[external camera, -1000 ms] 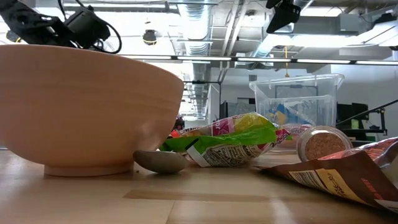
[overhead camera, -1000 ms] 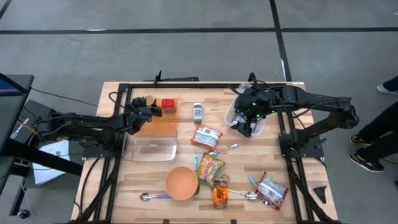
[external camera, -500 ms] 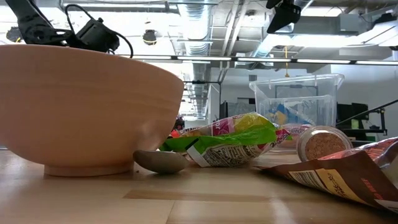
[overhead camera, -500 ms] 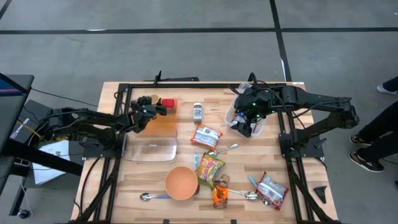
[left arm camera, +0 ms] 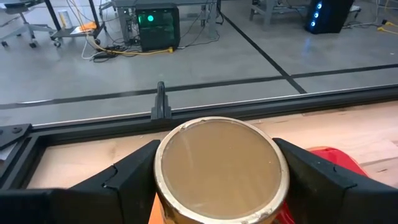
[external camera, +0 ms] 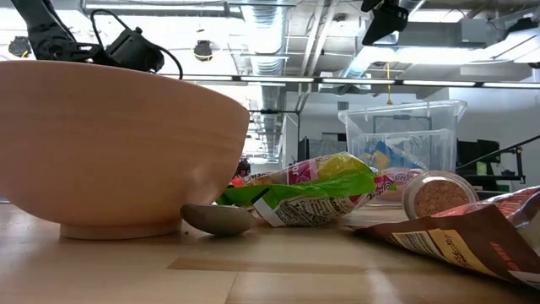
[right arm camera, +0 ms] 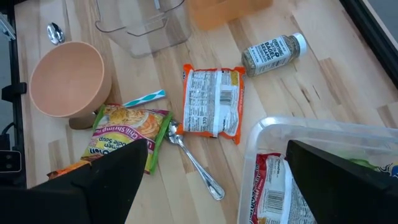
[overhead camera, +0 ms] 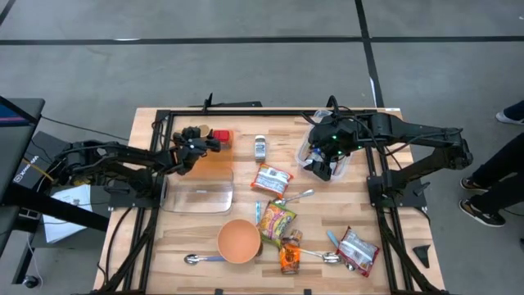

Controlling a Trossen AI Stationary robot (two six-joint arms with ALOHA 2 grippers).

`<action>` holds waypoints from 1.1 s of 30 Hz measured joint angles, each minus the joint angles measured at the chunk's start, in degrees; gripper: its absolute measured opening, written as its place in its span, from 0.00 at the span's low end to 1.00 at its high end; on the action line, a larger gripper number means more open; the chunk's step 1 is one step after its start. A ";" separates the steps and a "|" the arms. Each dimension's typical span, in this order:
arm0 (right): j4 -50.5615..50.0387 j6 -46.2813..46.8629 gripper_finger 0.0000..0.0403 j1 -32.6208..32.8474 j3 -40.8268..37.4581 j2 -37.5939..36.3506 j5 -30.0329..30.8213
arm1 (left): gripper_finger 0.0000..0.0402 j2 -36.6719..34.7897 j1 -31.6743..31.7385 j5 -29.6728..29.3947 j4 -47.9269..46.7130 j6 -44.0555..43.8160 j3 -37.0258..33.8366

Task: Pick & Place Food Item
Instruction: Put the golden seasoning bottle into the orange bin, then put the red noodle pack into the top transparent bin

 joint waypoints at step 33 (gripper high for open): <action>0.17 0.00 0.94 0.00 0.00 0.02 0.00 | 0.74 -1.92 0.52 1.00 11.42 3.42 0.04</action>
